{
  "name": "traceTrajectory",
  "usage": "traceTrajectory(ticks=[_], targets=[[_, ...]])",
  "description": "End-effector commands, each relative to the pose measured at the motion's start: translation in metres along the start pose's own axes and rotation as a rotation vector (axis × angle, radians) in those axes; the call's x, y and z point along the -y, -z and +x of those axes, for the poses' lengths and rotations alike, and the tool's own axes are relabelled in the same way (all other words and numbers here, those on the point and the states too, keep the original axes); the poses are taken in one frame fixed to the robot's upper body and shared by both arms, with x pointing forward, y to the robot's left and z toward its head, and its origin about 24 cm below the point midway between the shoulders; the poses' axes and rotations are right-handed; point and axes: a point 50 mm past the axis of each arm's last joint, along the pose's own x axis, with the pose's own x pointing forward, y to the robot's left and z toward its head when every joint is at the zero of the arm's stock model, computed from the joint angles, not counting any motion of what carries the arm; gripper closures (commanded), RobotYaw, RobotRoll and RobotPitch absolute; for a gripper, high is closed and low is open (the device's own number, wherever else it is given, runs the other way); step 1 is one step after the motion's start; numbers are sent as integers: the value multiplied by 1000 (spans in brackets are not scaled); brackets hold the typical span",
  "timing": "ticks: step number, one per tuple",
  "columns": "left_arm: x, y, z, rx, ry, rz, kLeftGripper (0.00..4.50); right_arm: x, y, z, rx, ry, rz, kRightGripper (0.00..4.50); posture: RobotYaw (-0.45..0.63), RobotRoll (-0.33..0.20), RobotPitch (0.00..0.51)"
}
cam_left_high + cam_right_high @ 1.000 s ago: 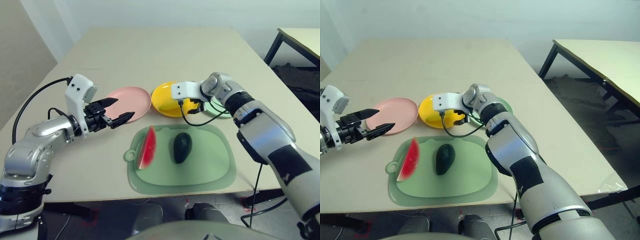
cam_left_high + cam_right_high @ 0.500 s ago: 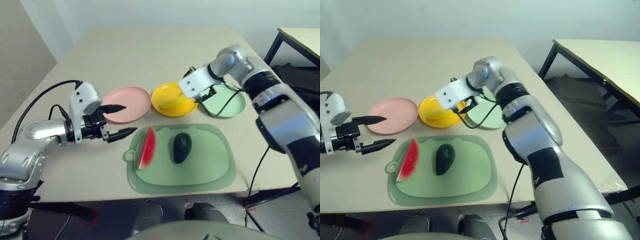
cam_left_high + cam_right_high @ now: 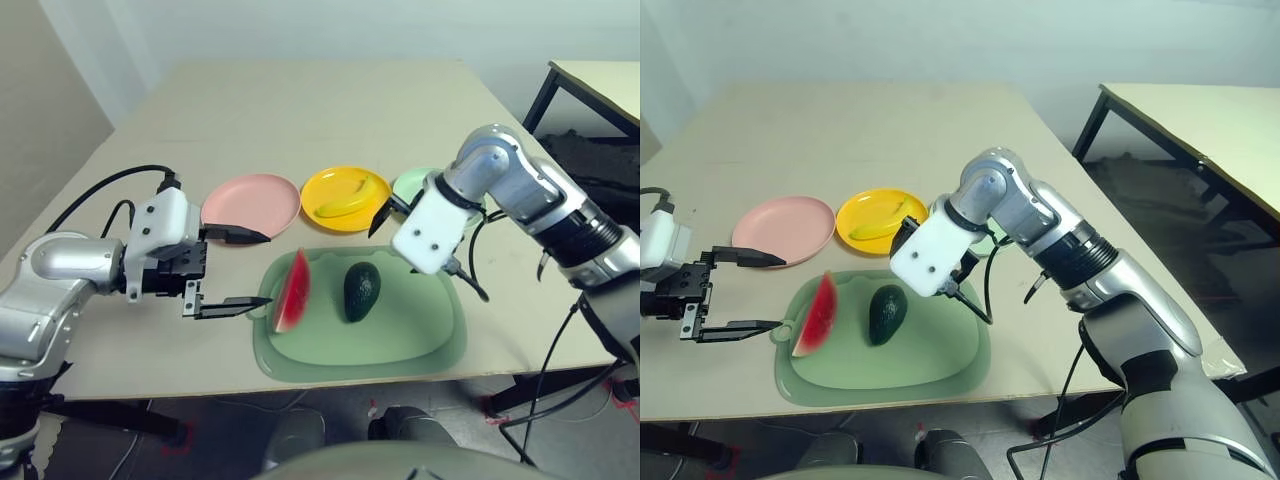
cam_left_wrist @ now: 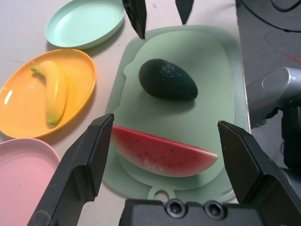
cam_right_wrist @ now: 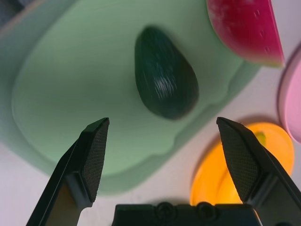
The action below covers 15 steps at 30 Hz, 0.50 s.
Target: Place the fruits into color-matched plates.
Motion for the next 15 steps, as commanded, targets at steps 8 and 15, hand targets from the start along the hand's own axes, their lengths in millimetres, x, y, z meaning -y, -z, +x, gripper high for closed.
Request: traceTrajectory(ticks=[8,15], targets=[[1,0,-1,-31,11,-13,0,7,-2,25,-46,45,-13,39,181,0,0],[2,0,-2,-38,10,-20,0,7,3,33,-63,33,-10,39,182,0,1]])
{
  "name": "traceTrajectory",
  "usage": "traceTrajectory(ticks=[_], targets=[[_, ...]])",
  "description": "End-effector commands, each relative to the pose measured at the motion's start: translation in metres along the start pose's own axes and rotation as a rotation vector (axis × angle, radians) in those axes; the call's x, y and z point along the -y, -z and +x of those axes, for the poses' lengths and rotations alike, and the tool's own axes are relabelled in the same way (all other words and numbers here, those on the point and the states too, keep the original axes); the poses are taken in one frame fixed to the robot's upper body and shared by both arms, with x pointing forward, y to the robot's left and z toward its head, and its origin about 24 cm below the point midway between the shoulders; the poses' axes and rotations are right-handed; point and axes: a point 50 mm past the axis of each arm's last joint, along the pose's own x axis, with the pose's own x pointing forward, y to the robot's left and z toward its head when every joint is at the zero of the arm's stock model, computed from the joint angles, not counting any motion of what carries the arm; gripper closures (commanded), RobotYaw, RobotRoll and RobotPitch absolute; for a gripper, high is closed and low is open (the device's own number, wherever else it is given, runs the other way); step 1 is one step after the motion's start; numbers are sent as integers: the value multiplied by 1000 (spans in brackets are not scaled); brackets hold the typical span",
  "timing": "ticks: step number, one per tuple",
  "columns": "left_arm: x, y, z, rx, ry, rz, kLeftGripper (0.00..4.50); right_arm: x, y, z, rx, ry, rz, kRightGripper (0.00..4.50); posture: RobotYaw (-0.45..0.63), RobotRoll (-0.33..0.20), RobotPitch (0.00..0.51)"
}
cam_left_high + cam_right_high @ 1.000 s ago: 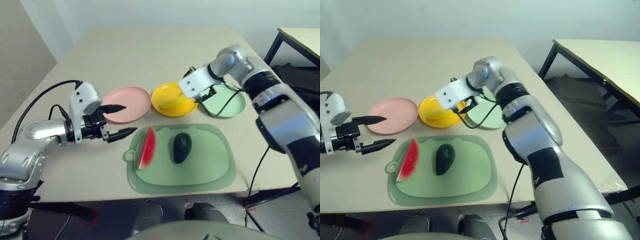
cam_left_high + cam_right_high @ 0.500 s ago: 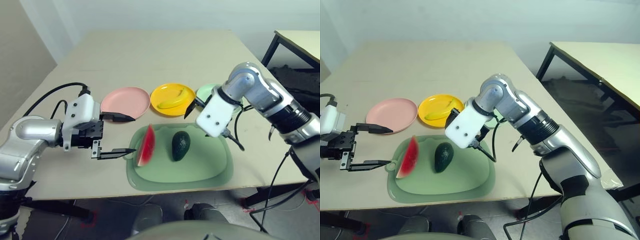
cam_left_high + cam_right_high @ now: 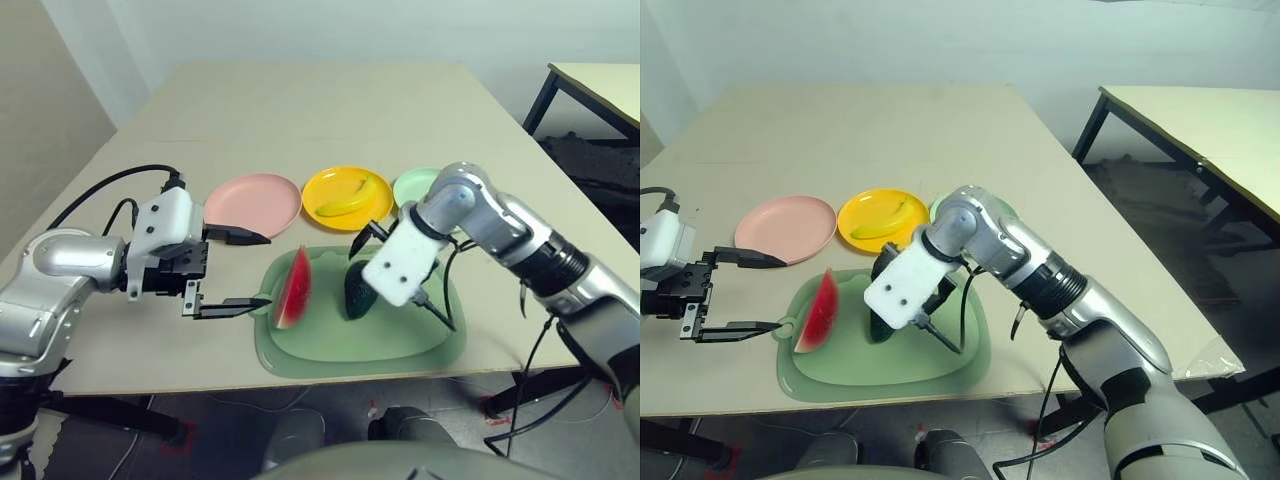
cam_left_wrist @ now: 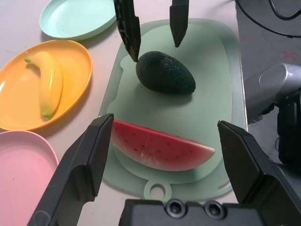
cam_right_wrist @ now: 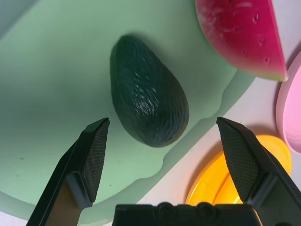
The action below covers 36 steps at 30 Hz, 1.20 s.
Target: Place the fruits into color-matched plates.
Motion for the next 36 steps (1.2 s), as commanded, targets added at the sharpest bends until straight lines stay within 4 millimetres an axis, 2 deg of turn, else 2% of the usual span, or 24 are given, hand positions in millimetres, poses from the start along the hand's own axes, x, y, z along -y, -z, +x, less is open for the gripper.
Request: traceTrajectory(ticks=[1,12,22,36], targets=[[1,-1,0,-13,4,0,0,-2,0,6,-8,-31,-8,39,182,0,1],[2,0,2,-25,-8,-14,0,-6,2,27,9,-51,25,39,192,0,2],[4,0,4,-22,-7,-13,0,-9,5,37,-3,-54,37,39,196,0,0],[5,3,3,-26,-6,-6,0,-11,-2,45,19,-53,47,39,198,0,0]])
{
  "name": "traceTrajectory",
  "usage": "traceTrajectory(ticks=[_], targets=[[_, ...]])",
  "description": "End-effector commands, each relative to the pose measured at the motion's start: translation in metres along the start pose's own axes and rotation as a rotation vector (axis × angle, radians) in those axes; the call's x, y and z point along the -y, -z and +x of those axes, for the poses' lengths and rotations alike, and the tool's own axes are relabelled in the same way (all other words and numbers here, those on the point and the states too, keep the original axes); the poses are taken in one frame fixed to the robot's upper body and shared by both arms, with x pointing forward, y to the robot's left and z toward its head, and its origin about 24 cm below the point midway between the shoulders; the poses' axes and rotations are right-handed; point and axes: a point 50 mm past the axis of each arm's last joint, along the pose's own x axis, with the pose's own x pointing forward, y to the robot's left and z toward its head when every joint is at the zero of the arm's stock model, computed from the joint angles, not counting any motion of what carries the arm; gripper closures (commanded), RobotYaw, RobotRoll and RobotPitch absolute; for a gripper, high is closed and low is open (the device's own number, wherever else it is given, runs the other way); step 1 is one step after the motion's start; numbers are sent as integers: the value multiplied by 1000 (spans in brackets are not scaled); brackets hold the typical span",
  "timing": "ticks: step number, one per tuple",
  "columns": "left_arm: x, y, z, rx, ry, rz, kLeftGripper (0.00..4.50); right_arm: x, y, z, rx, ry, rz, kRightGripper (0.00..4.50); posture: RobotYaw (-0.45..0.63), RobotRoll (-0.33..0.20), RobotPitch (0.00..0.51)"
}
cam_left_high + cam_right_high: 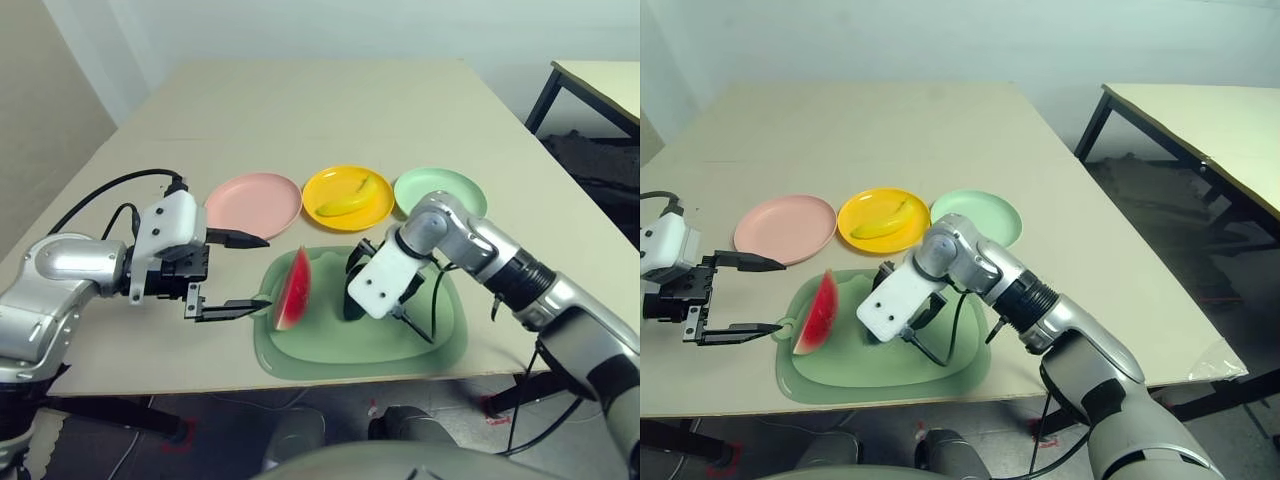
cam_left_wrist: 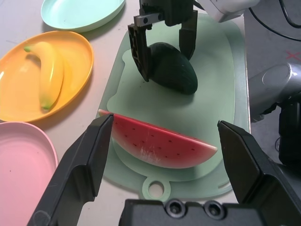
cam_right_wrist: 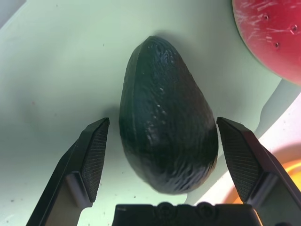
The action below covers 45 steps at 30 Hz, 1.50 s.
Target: Place the fruits into color-matched plates.
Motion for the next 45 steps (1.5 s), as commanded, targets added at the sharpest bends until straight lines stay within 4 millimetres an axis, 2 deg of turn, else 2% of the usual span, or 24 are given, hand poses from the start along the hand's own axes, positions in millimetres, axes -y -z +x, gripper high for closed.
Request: traceTrajectory(ticks=[1,3,6,14,19,23,26,29,32,36,40,45], targets=[[2,0,1,-9,10,11,0,-1,-3,3,-3,-6,1,39,200,0,0],[2,1,1,-11,9,11,0,0,-2,3,-6,-5,8,385,201,0,0],[3,2,0,-12,7,9,0,0,-1,3,-9,-5,18,1393,201,0,0],[3,3,1,5,-3,-4,0,-3,0,-2,0,-19,48,1436,197,0,0],[-1,1,3,47,-45,-38,0,-1,14,-35,-36,-22,105,1436,186,0,0],[-8,-2,6,85,-91,-83,0,16,28,-82,-115,57,182,1436,173,0,0],[-10,-3,8,96,-105,-104,0,27,41,-106,-186,130,236,1436,173,0,0],[-10,-2,9,92,-111,-111,0,34,52,-121,-237,187,281,1436,166,0,0],[-11,2,9,74,-117,-107,0,35,82,-135,-358,270,393,1436,164,0,0],[-11,4,8,61,-118,-99,0,31,99,-134,-398,279,466,1436,166,0,0],[-10,5,7,52,-120,-93,0,15,120,-122,-478,279,545,1436,171,0,0],[-10,6,5,42,-127,-95,0,1,133,-109,-502,274,620,1436,179,0,0]])
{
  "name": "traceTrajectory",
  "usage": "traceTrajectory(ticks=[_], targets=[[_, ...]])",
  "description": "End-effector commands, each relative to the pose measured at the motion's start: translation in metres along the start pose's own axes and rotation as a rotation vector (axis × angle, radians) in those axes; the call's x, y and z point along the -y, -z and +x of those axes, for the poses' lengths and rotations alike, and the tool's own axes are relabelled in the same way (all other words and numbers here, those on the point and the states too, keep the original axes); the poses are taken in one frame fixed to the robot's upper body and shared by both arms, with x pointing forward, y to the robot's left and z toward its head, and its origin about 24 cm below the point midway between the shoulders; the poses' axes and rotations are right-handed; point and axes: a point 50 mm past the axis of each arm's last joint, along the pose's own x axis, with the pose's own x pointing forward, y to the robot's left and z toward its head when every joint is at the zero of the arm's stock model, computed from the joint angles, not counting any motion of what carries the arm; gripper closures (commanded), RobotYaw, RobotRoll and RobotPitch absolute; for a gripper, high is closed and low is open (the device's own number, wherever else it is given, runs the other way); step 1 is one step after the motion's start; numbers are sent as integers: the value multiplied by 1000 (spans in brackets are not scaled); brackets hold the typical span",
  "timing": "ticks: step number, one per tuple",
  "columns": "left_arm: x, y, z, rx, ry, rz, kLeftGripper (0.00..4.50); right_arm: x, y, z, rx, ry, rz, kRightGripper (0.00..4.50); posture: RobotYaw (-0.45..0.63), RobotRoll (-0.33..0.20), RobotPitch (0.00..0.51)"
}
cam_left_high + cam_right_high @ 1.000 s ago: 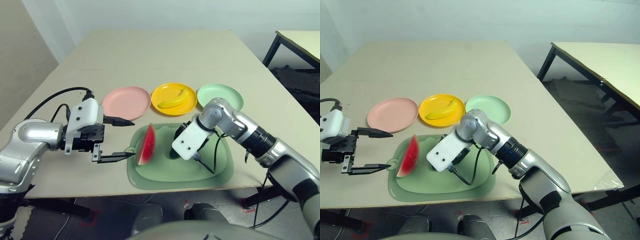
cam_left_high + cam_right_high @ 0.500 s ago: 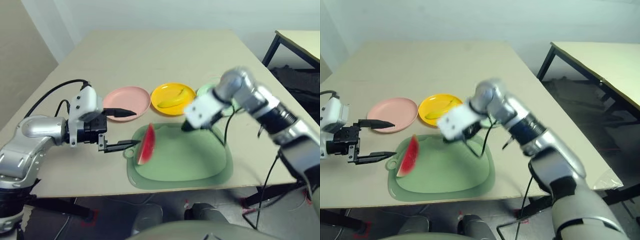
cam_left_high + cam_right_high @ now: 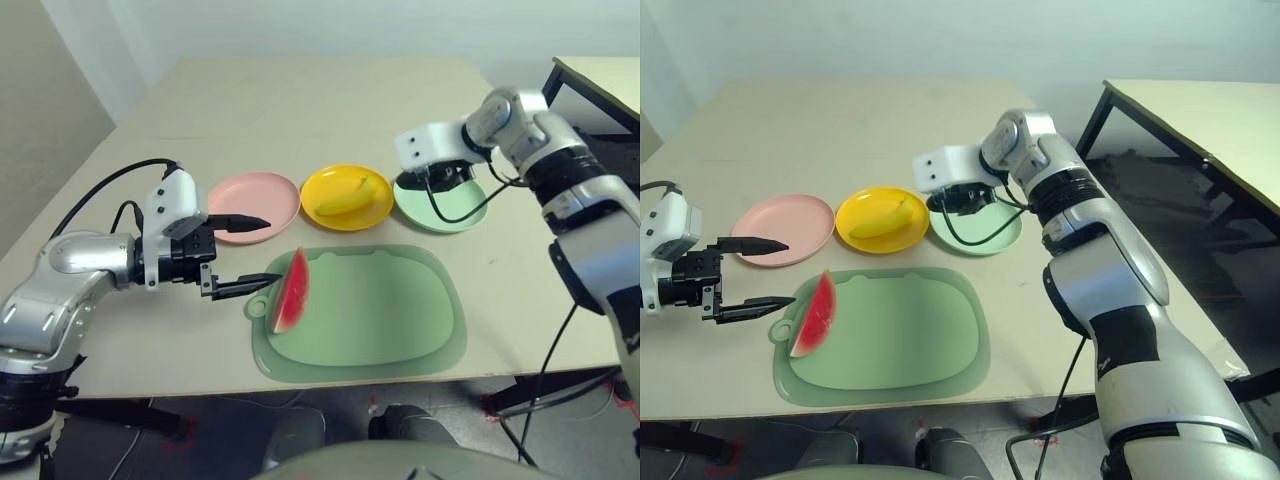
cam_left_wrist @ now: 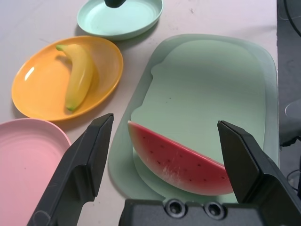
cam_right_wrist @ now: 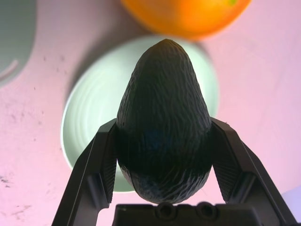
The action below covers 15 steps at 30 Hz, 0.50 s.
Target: Place the fruits into color-matched plates.
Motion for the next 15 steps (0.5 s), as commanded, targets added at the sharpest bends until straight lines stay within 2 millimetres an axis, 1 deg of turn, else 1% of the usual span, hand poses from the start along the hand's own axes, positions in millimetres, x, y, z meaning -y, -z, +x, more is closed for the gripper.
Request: traceTrajectory(ticks=[1,7,15], targets=[[0,1,-2,-23,-6,6,0,-6,5,10,-28,-4,20,1436,179,0,0],[-2,0,-3,-18,-29,-9,0,-14,13,22,-45,0,89,1436,178,0,0],[-2,1,-4,-26,-43,-20,0,-20,19,26,-55,-5,116,1436,181,0,0]])
